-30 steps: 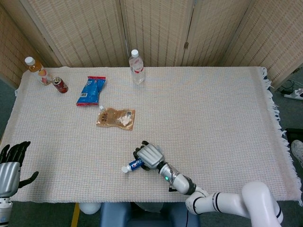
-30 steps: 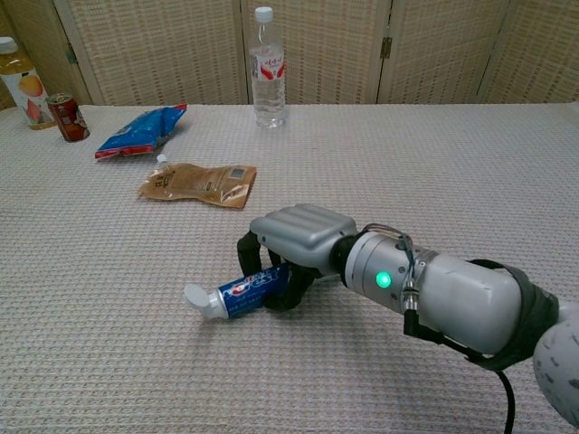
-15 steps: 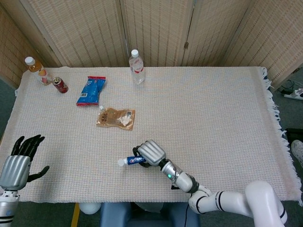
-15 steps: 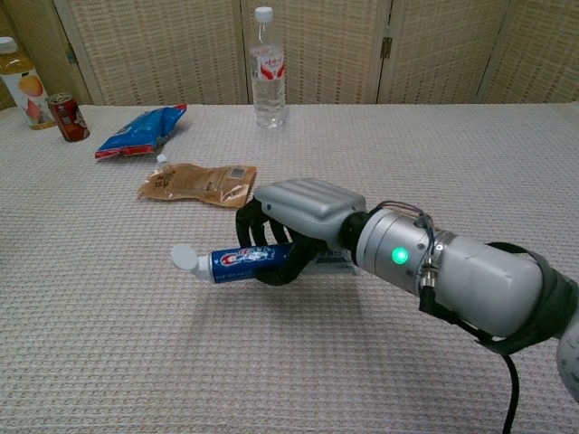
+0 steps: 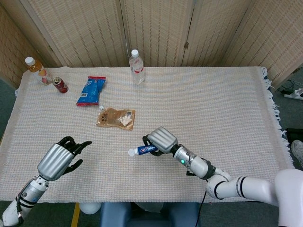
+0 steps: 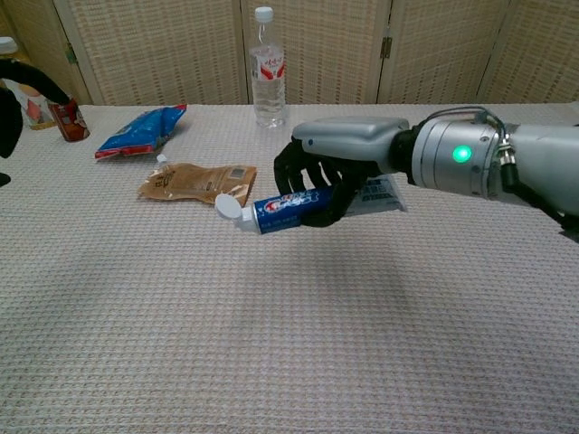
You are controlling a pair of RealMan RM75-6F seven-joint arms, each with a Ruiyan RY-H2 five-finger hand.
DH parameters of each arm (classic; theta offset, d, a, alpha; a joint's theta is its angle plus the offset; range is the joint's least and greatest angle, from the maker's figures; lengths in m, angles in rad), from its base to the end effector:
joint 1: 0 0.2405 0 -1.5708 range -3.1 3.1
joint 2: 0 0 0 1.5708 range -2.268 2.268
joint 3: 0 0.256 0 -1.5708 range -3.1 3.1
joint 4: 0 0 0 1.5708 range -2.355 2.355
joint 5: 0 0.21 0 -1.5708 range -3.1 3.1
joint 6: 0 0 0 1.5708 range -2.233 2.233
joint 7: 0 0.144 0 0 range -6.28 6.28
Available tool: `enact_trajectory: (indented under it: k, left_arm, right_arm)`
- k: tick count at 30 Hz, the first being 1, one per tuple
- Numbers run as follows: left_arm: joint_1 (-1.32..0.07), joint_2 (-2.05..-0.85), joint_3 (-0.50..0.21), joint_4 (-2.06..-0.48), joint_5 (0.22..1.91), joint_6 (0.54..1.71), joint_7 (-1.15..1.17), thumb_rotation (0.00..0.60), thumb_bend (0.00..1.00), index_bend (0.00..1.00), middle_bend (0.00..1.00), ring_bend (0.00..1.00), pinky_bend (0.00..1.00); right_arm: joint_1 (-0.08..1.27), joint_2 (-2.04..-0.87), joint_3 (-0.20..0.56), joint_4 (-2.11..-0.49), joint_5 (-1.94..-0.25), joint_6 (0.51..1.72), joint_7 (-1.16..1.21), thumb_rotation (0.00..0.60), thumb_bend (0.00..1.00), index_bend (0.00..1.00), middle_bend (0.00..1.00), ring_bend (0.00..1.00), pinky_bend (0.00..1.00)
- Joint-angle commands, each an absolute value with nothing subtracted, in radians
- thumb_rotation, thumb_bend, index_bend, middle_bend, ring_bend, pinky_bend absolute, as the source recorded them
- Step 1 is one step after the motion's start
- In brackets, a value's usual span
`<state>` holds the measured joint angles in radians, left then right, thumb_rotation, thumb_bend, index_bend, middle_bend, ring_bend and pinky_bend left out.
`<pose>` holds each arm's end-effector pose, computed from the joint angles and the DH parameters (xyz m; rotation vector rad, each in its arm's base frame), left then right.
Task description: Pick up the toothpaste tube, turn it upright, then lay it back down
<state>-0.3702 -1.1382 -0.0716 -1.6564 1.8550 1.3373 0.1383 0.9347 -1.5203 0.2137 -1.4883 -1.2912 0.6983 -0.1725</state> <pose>-0.2007 0.2401 0.1149 -1.9276 -0.4756 -1.1322 -0.0673 -0.3508 -0.0346 2.2558 -0.8499 1.0026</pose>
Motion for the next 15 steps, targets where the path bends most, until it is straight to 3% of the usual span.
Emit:
enact_trajectory:
  k: [1, 6, 15]
  left_arm:
    - [-0.429, -1.146, -0.060, -1.696, 1.873, 1.252, 0.188, 0.600, 0.45, 0.23, 0.74, 0.68, 0.59]
    - [-0.481, -1.167, -0.060, -1.741, 1.852, 1.151, 0.269, 0.600, 0.58, 0.17, 0.81, 0.74, 0.68]
    - [-0.532, -1.209, -0.060, -1.778, 1.792, 1.054, 0.361, 0.600, 0.60, 0.15, 0.85, 0.76, 0.71]
  right_arm:
    - [0.997, -1.464, 0.236, -1.563, -1.179, 0.632, -0.286, 0.600, 0.67, 0.78, 0.65, 0.68, 0.56]
    - [1.046, -1.451, 0.234, -1.604, -1.074, 0.621, -0.355, 0.600, 0.68, 0.79, 0.65, 0.68, 0.56]
    - [1.088, -1.466, 0.210, -1.630, -1.004, 0.670, -0.412, 0.600, 0.68, 0.79, 0.66, 0.69, 0.57]
